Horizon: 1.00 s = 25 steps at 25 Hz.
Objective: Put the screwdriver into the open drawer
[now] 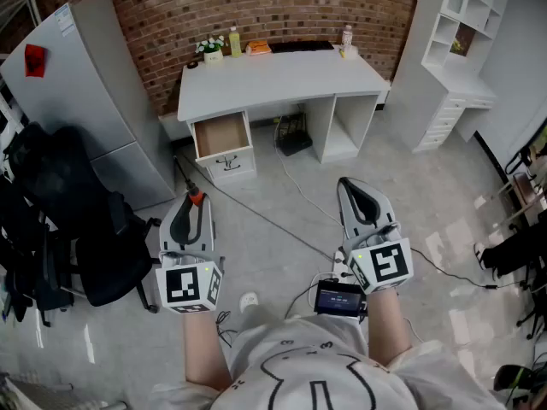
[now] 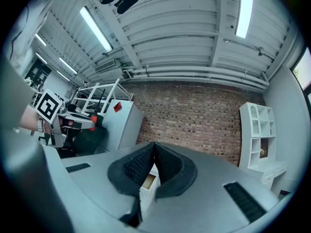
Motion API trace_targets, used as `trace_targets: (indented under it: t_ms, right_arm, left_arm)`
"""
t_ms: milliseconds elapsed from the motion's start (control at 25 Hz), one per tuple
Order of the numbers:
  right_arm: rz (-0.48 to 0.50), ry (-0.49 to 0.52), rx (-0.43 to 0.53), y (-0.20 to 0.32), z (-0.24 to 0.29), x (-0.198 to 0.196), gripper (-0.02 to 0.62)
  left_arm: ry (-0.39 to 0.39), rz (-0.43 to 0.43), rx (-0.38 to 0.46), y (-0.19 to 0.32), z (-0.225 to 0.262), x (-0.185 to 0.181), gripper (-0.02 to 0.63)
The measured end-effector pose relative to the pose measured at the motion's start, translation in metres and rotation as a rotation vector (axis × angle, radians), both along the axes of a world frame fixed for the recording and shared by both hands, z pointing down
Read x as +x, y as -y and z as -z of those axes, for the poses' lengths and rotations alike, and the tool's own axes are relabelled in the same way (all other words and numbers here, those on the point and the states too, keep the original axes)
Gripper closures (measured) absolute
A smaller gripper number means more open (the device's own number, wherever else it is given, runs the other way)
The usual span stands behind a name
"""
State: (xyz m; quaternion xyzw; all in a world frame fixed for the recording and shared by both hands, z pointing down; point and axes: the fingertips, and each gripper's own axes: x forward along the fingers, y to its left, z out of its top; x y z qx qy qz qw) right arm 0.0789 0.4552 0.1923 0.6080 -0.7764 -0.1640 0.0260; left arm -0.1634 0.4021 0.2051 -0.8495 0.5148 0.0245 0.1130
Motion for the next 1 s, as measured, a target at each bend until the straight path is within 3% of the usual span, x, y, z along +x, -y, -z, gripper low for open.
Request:
trace_targets:
  t_ms: [400,560,1000]
  right_arm:
    - [0.001,0.012,-0.019,0.012,-0.006,0.002,0.577]
    - [0.028,0.06,-0.016,0.017,-0.005,0.001,0.578]
    - [0.026,0.085,-0.045,0.077,-0.02,-0.005,0.577]
  left_arm:
    - [0.022,-0.028,0.018,-0.001,0.0,0.01,0.509]
    - [0.046,-0.022,0.003,0.002,-0.003,0.009,0.509]
    - [0.045,-0.008,-0.005,0.061,-0.013,-0.001,0.509]
